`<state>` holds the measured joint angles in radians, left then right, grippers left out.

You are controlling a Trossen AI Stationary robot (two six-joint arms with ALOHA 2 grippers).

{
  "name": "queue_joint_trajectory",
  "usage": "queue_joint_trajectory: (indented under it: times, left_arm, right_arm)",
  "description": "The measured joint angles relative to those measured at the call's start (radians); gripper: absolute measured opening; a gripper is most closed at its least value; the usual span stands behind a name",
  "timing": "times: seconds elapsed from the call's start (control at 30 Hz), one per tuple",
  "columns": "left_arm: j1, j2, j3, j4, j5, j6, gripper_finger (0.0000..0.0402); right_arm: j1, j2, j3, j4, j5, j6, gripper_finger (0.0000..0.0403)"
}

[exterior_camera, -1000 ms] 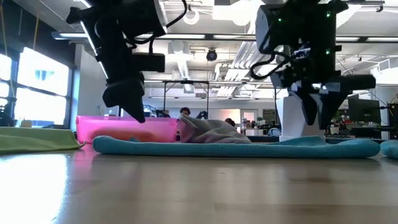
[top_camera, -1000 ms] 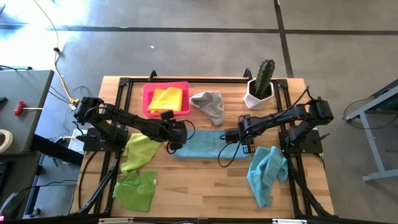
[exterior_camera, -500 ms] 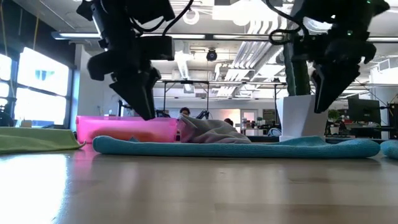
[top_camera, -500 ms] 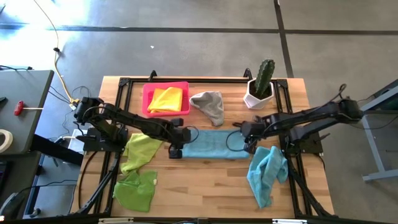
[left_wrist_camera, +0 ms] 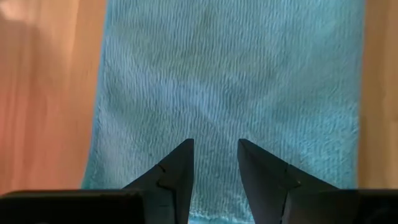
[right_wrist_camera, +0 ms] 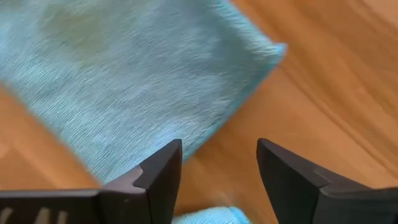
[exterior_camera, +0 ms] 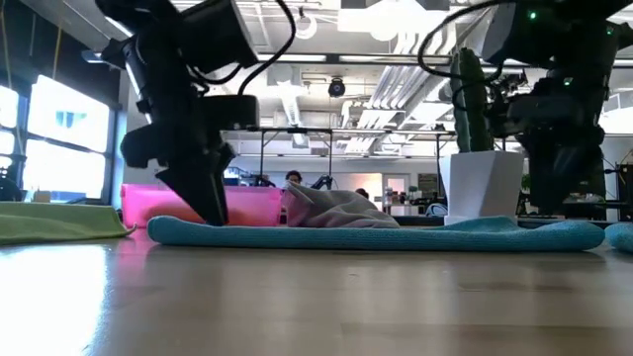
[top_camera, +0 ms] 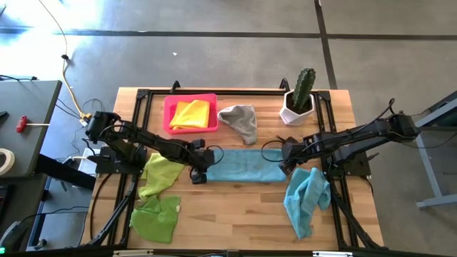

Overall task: Fold microfiber towels
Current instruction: Fold the top blue towel on the table

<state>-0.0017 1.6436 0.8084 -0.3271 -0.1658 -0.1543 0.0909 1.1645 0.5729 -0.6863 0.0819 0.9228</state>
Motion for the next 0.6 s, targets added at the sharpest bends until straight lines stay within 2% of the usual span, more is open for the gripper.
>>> queue_joint_trajectory:
  times: [0.13, 0.33, 0.6]
  left_arm:
    - [-0.001, -0.001, -0.051, 0.04, -0.001, -0.023, 0.0112]
    - [-0.014, -0.006, -0.099, 0.089, -0.007, -0.081, 0.0112]
    - [-0.074, -0.006, -0.11, 0.078, -0.022, -0.174, 0.0112]
  right_arm:
    - [-0.006, 0.0, -0.037, 0.041, 0.016, 0.083, 0.0204]
    - [-0.006, 0.001, -0.111, 0.209, 0.008, 0.159, 0.0204]
    - [-0.006, -0.001, -0.183, 0.327, -0.007, 0.205, 0.0204]
